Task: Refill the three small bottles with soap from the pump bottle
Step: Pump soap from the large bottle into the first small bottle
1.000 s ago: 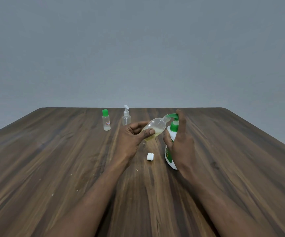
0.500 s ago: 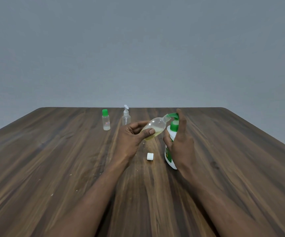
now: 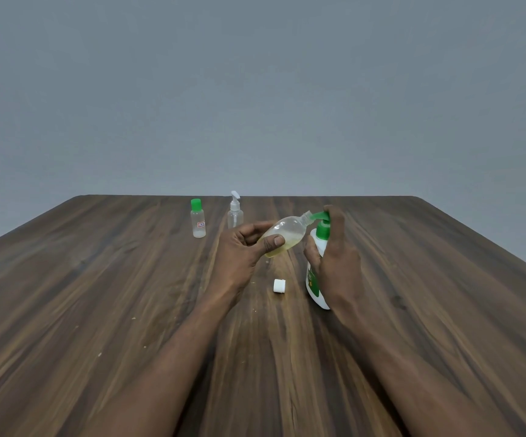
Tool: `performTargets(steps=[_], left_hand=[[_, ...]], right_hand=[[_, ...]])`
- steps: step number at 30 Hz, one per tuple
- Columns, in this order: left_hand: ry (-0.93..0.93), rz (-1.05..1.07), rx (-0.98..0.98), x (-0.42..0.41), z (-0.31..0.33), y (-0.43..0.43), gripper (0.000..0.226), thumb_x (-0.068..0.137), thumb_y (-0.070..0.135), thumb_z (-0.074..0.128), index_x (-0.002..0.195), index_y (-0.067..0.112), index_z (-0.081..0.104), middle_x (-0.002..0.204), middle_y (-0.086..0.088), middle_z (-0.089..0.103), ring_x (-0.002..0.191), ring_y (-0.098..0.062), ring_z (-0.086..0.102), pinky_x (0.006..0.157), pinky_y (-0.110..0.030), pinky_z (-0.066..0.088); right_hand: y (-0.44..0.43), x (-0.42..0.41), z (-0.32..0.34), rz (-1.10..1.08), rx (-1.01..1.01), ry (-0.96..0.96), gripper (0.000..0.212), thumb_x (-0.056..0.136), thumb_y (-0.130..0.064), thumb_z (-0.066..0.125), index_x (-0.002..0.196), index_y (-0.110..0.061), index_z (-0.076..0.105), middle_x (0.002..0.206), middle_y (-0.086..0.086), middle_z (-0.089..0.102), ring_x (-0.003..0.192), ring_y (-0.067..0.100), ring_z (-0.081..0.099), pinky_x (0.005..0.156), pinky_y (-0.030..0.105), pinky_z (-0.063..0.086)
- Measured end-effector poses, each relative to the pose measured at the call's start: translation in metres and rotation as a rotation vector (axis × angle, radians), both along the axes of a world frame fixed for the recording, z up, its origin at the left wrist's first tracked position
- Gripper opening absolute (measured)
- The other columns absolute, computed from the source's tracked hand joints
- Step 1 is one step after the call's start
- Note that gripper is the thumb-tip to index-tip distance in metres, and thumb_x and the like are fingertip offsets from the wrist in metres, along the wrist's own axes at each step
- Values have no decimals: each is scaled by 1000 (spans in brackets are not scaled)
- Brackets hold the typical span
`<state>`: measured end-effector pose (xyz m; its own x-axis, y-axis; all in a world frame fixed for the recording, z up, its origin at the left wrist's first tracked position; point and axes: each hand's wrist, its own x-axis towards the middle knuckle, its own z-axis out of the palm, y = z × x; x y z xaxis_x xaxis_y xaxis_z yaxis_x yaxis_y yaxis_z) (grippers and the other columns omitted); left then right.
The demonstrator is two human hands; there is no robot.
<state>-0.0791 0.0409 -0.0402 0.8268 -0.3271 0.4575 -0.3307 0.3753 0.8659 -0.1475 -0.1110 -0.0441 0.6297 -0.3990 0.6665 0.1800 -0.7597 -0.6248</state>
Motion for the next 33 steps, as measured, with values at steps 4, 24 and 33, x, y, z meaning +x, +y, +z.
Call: performTargets(steps=[4,24,33], left_hand=[[2,-3,-1,-1,1,-1,31,70,29,85,101,27,81,103,-3,80,98,-18,76,77,-23,58],[25,17,47,0,-4,-2,42,67,36,86,107,23,79,106,-4,79,102,-21,75,86,-35,59],[-1,27,52,1,-4,-2,40,68,37,87,105,25,79,106,-2,79,102,-20,75,86,-35,59]], right_hand=[[2,-1,1,-25,-19,-21,62,99,-31,57,152,-19,29,110,9,66,86,29,64,71,35,47],[-1,5,-6,-55,-36,-40,64,97,-31,60,152,-21,29,110,10,67,84,29,65,68,29,41],[0,7,-7,-70,-22,-68,67,97,-33,61,153,-24,25,108,9,67,85,28,66,68,30,44]])
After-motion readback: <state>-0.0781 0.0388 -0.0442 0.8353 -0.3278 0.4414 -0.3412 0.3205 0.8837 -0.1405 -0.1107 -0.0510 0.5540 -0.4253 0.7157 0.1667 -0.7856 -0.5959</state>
